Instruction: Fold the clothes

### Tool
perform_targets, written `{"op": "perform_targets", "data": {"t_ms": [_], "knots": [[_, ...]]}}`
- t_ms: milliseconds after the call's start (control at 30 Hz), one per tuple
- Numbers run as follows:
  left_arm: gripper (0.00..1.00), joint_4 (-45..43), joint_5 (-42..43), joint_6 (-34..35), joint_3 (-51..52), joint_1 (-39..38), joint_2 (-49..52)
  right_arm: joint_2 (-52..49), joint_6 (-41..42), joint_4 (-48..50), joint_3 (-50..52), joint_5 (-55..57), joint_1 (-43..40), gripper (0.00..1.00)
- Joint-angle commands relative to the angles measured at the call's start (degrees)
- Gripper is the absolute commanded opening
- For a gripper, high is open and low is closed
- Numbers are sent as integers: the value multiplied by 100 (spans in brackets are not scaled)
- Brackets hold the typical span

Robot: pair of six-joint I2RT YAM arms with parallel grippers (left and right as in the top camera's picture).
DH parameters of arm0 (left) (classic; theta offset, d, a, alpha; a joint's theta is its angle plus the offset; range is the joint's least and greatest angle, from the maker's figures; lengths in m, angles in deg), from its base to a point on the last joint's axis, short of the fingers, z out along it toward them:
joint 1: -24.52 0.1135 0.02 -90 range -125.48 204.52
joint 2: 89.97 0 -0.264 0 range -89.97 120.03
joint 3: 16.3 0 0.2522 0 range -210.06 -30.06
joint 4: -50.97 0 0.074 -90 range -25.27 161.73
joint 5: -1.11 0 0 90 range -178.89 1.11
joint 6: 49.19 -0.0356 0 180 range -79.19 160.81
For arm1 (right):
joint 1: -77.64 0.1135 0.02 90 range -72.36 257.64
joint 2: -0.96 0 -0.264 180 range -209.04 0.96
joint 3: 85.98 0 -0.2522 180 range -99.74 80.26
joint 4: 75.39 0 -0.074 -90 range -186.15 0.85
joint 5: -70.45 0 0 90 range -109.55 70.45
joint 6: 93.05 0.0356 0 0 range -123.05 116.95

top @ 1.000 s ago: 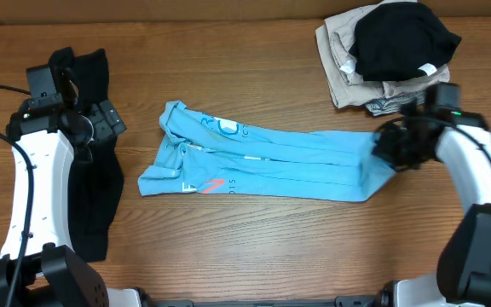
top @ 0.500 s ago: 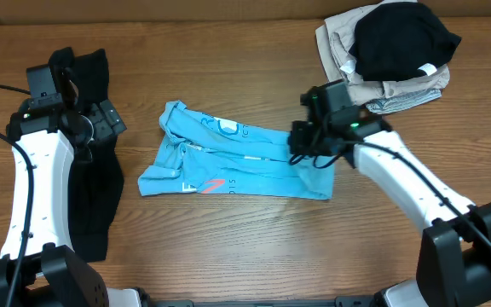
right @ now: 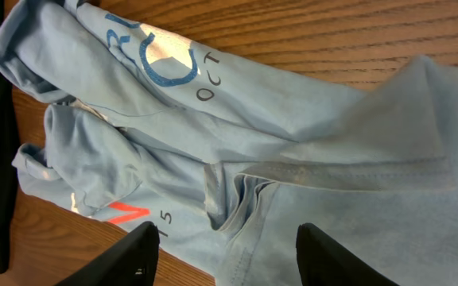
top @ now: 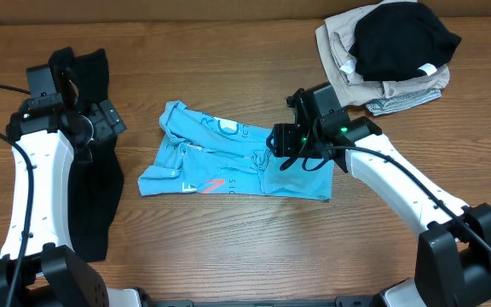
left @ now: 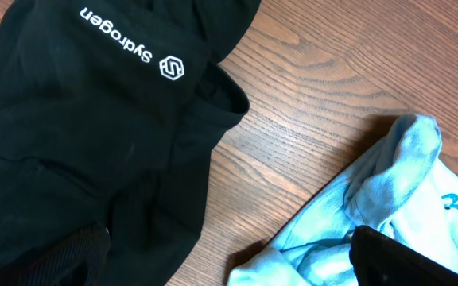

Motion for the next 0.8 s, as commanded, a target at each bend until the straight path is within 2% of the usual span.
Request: {"op": "perform_targets", "data": {"t_ms": [0, 100, 200, 400, 567, 767], "knots": [[100, 20, 68, -111, -109, -37, -13, 9, -35, -79, -155, 424, -111, 60], [100, 24, 68, -111, -107, -37, -13, -46, 98, -212, -149, 1187, -140, 60], [100, 22, 68, -111, -107, -37, -13, -251, 343, -210, -149, 1434, -153, 59], [100, 66, 68, -129, -107, -37, -13, -852, 839, -68, -149, 1670, -157, 58], [100, 55, 66, -133, -107, -37, -13, -962, 970, 7, -149, 1921, -190, 56], [100, 22, 66, -131, -107, -37, -13, -968, 970, 229, -149, 1939, -227, 47]]}}
